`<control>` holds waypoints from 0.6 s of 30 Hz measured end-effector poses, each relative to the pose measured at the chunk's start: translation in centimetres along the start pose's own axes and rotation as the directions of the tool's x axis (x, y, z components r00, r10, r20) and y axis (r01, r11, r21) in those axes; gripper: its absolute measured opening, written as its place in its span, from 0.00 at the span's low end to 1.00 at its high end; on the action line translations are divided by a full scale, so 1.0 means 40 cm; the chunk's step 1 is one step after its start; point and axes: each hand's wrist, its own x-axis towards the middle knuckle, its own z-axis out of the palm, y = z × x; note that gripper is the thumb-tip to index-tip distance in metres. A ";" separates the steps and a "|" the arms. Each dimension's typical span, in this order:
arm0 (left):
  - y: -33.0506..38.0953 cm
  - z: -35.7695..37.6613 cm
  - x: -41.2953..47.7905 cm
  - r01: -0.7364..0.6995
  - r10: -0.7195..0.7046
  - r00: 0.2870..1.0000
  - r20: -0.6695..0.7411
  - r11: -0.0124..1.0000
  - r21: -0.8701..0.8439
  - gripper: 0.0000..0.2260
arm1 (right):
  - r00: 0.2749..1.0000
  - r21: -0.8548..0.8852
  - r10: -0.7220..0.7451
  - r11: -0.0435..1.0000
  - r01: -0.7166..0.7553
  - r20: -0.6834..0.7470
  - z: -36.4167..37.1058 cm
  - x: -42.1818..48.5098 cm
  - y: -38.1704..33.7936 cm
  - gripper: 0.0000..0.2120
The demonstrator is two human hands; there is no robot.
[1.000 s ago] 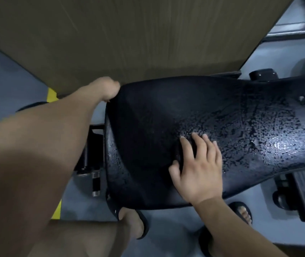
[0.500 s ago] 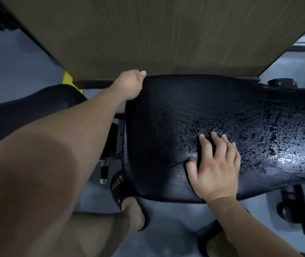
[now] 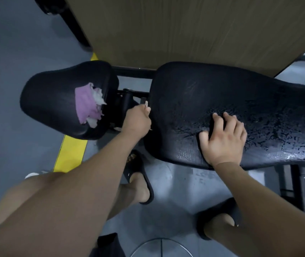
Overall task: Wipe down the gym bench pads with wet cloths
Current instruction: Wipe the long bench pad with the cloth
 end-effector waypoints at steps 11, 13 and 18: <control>-0.071 -0.017 -0.232 0.081 -0.078 0.996 0.052 0.996 -0.046 0.20 | 0.962 0.105 0.022 0.993 -0.052 0.271 -0.060 -0.079 -0.035 0.29; -0.056 -0.051 -0.267 0.079 -0.075 0.997 0.032 0.987 -0.139 0.20 | 0.953 0.110 -0.055 0.994 0.023 0.299 -0.095 -0.120 -0.032 0.25; 0.017 -0.091 -0.330 0.090 0.006 0.986 0.164 0.817 -0.570 0.17 | 0.960 0.271 -0.078 0.963 0.002 0.270 -0.213 -0.174 -0.028 0.12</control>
